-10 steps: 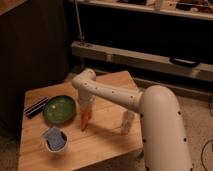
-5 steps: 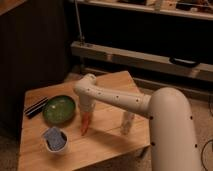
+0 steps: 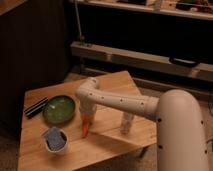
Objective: Drag the pepper across the table
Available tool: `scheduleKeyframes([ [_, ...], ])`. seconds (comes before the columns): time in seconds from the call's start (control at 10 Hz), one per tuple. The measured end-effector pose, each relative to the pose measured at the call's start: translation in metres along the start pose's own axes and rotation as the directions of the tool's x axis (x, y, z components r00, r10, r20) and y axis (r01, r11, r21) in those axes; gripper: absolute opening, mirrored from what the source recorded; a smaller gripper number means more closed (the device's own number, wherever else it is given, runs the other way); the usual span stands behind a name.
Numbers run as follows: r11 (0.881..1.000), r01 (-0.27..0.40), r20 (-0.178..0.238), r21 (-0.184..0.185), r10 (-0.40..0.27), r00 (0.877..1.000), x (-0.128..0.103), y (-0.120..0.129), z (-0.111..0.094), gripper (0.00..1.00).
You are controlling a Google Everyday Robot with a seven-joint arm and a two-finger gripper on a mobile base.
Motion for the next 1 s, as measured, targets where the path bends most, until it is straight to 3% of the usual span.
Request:
scheduleKeyframes([
  [1.0,1.000,0.025,0.005,-0.005,-0.025,1.000,-0.027,0.015,-0.002,0.26],
])
